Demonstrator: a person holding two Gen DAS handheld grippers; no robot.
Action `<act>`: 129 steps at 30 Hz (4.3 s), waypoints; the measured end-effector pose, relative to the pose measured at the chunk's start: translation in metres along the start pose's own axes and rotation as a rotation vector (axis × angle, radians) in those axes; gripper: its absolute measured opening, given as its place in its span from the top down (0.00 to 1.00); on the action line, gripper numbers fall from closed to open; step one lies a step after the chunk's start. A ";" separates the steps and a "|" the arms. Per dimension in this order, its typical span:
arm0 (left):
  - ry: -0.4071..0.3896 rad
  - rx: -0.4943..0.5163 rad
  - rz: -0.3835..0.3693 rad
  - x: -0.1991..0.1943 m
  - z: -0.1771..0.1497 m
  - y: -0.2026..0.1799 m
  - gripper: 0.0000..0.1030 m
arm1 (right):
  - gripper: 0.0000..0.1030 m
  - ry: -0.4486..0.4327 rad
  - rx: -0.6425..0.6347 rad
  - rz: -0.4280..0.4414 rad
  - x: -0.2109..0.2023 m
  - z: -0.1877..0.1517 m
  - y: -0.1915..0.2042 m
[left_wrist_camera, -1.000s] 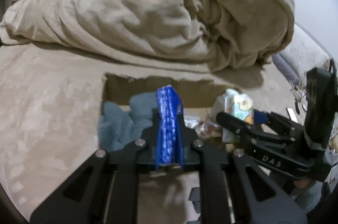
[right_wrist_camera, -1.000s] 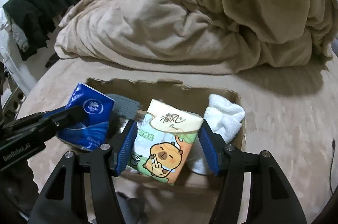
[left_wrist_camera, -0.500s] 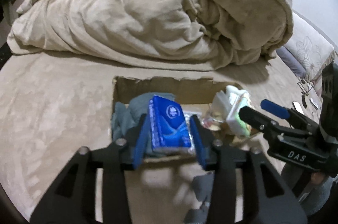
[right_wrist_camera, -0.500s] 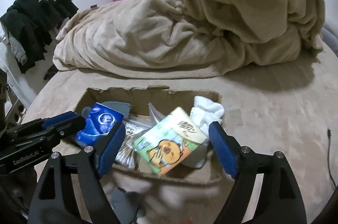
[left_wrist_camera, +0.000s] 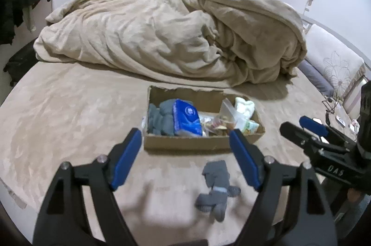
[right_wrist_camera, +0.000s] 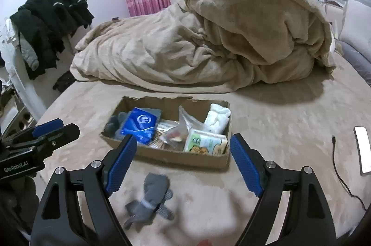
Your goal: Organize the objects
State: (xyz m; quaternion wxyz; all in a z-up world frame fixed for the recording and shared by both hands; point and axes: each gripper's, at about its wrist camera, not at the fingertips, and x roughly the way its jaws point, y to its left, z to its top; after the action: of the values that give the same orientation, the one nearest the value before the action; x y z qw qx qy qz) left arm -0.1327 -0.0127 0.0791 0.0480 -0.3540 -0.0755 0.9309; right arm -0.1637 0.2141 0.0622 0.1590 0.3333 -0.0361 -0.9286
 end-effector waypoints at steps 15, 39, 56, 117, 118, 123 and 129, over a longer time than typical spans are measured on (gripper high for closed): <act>0.131 -0.038 0.025 0.010 -0.067 0.020 0.23 | 0.18 0.097 -0.058 0.015 -0.018 -0.055 0.035; 0.258 -0.039 0.104 0.070 -0.109 0.054 0.23 | 0.52 0.343 -0.101 0.023 0.099 -0.110 0.053; 0.154 -0.016 0.058 0.032 -0.069 0.028 0.23 | 0.70 0.210 -0.117 0.084 0.049 -0.064 0.061; 0.073 -0.026 0.103 -0.010 -0.055 0.019 0.22 | 0.25 0.137 -0.017 0.030 0.000 -0.031 0.045; 0.078 -0.025 0.105 -0.012 -0.058 0.016 0.22 | 0.25 0.133 -0.024 0.025 -0.006 -0.035 0.046; 0.087 -0.005 0.093 -0.024 -0.073 0.001 0.22 | 0.25 0.103 -0.052 -0.006 -0.034 -0.055 0.049; 0.101 0.014 0.089 -0.030 -0.086 -0.009 0.22 | 0.25 0.091 -0.024 -0.016 -0.052 -0.067 0.038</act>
State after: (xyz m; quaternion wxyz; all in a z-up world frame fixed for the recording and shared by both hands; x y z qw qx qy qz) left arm -0.0529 0.0006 0.0367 0.0129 -0.4033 -0.0505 0.9136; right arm -0.0736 0.1971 0.0486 0.1572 0.3735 -0.0152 -0.9141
